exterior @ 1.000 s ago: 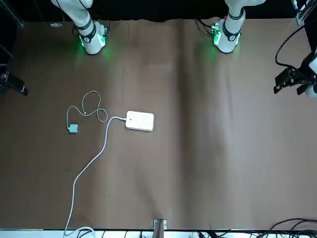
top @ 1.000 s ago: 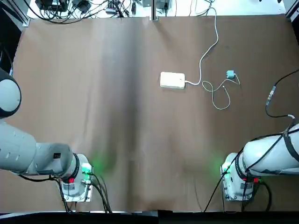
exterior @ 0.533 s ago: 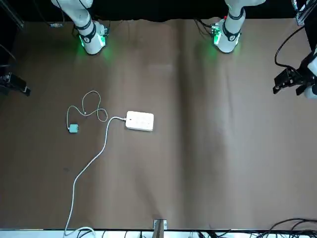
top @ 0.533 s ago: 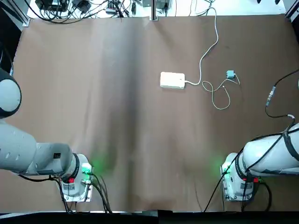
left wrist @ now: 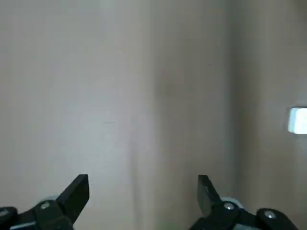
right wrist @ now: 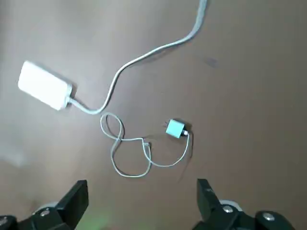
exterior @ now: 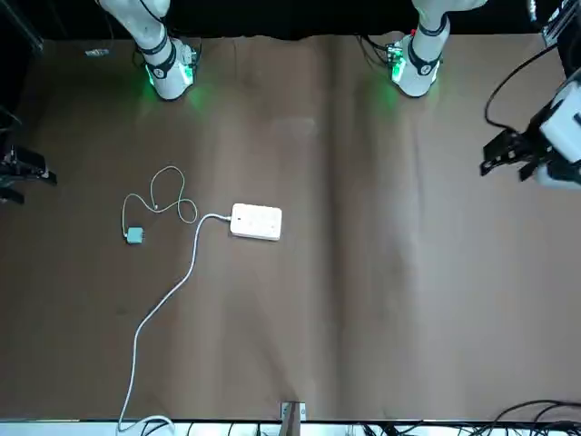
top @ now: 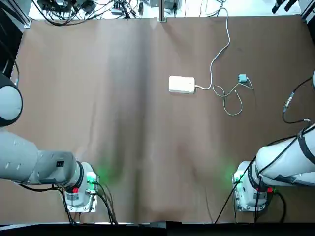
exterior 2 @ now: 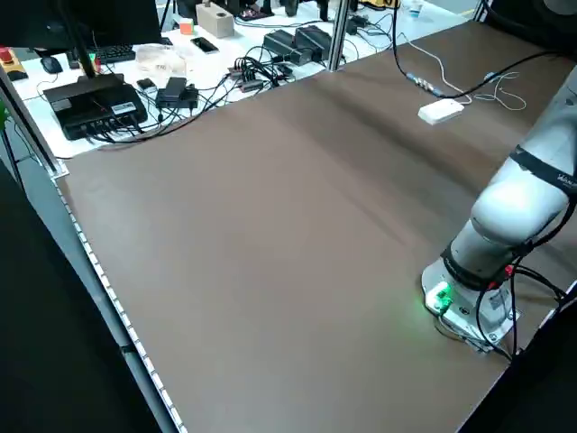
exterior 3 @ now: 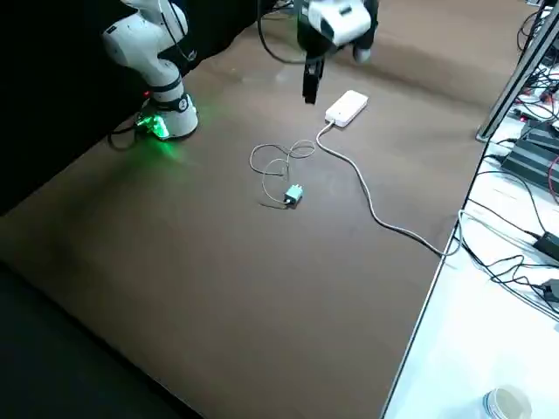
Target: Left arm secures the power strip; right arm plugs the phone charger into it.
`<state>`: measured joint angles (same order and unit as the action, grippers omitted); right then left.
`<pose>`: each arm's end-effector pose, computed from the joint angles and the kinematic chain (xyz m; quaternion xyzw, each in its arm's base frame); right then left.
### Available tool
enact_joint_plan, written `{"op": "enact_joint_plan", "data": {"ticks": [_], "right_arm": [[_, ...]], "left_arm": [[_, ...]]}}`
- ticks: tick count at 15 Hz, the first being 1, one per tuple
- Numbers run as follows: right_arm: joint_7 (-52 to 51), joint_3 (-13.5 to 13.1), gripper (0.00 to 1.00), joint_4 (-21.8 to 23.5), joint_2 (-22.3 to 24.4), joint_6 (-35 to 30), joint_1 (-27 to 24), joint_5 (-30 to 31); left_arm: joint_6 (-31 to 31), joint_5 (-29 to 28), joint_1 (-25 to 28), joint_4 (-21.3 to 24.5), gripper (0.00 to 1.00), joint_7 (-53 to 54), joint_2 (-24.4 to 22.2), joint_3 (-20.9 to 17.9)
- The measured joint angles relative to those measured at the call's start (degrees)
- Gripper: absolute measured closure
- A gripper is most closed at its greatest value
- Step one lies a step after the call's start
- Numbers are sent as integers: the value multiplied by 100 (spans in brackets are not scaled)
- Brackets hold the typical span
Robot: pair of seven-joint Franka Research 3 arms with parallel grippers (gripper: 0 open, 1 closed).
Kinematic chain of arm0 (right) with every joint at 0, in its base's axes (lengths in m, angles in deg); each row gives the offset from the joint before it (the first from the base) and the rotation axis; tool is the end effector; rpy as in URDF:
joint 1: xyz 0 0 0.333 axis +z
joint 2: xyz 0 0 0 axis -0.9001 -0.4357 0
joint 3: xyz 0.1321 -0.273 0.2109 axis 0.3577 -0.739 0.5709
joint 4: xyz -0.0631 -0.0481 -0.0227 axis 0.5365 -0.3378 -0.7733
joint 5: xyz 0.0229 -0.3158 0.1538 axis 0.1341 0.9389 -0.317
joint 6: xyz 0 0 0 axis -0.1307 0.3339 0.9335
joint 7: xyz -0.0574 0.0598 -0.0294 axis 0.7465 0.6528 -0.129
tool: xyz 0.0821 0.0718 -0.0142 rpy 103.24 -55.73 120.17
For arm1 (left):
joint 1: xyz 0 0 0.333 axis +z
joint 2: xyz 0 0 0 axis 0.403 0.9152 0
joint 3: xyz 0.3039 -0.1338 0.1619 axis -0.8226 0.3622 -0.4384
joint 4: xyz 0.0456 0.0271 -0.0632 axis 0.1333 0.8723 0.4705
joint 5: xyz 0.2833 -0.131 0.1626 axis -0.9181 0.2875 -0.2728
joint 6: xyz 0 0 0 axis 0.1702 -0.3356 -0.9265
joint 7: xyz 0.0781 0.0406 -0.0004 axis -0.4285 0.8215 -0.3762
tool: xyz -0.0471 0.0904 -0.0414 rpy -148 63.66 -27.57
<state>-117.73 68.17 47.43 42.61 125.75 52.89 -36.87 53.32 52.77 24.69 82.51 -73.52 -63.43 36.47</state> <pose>0.5672 -0.1088 0.6119 -0.9619 -0.2416 0.0283 0.1248 0.5227 -0.0494 0.6479 0.9968 -0.0415 0.0107 0.0673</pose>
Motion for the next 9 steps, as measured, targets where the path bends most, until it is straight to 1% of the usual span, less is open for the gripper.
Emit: {"op": "enact_joint_plan", "data": {"ticks": [3,5,7,9], "right_arm": [[-2180,-6,0,13,-428,17,-382,-438],[-3445,-8,0,22,-721,20,-569,-731],[-4435,-9,0,34,-1016,22,-697,-1005],[-5308,-10,0,54,-1345,22,-808,-1373]], "left_arm": [[612,469,-4,570,0,-22,0,273],[993,745,-13,943,0,-44,-1,455],[1323,922,-16,1249,0,-67,-1,603],[1640,1281,-18,1501,0,-78,-2,648]]}}
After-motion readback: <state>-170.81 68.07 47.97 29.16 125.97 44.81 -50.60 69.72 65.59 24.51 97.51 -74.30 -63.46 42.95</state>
